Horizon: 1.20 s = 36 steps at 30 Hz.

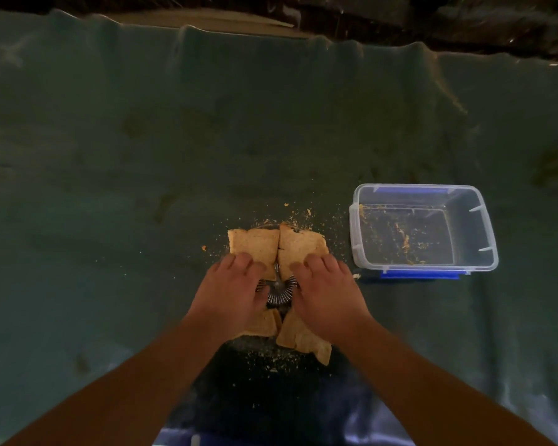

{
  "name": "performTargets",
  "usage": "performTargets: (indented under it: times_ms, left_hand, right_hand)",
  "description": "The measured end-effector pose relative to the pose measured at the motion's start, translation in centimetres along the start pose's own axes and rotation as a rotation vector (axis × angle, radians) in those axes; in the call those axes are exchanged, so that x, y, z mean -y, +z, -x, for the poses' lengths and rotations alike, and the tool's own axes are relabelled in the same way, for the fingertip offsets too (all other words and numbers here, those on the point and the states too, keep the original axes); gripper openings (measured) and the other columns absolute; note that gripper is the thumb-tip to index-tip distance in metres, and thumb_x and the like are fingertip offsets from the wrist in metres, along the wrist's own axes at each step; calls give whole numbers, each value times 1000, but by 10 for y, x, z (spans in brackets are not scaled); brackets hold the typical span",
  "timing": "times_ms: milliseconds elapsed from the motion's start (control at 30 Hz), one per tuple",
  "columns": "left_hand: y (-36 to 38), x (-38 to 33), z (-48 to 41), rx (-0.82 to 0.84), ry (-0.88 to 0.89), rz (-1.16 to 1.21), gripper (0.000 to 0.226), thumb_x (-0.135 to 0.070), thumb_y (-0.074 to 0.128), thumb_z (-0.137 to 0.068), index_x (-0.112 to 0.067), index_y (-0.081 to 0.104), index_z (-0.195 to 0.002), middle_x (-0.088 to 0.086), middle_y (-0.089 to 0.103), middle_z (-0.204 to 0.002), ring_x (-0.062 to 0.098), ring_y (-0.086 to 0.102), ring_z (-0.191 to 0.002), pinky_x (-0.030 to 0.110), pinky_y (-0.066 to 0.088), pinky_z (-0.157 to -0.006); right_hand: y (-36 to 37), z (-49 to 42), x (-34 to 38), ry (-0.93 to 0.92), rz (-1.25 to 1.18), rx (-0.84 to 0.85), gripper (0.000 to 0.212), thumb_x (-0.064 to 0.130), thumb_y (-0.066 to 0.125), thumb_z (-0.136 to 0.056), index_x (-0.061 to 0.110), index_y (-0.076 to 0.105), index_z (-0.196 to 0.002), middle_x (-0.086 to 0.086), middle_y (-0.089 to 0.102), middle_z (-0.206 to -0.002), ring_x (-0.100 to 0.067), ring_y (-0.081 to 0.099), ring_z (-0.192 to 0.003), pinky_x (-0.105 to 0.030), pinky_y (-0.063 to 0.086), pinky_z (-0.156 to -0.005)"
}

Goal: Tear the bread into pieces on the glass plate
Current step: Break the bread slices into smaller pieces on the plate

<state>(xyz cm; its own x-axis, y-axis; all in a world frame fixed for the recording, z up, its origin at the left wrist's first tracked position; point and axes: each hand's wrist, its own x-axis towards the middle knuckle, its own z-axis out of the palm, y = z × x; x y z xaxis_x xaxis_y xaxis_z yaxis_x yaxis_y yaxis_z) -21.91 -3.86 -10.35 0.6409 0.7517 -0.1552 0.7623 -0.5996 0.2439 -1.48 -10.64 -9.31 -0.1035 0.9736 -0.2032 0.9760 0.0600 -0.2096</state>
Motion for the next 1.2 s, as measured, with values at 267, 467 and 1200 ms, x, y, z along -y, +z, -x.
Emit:
performTargets:
  times_ms: [267,467,1200]
  left_hand:
    - [31,8,44,20,96,-53,43,-50,55,-95,-18,61,-122,10,63,-118,30,58,-104,48,56,-82]
    - [23,5,36,67,117,-87,41,-44,67,-93,-19,65,-125,9,65,-121,30,60,-106,47,56,-86]
    - [24,-9,6,141,-63,-35,80,-56,43,-95,-20,20,-162,11,15,-173,32,8,-158,53,12,-128]
  right_hand:
    - [37,63,-6,-170,16,84,52,57,54,-93,17,65,-125,-9,64,-117,-30,58,-107,-48,54,-90]
    - [32,41,-23,-283,60,94,42,46,51,-97,25,58,-132,-6,62,-127,-30,56,-115,-49,53,-95]
    - [31,3,18,99,-79,45,65,43,36,-105,18,19,-162,-19,18,-171,-41,4,-157,-51,-1,-126]
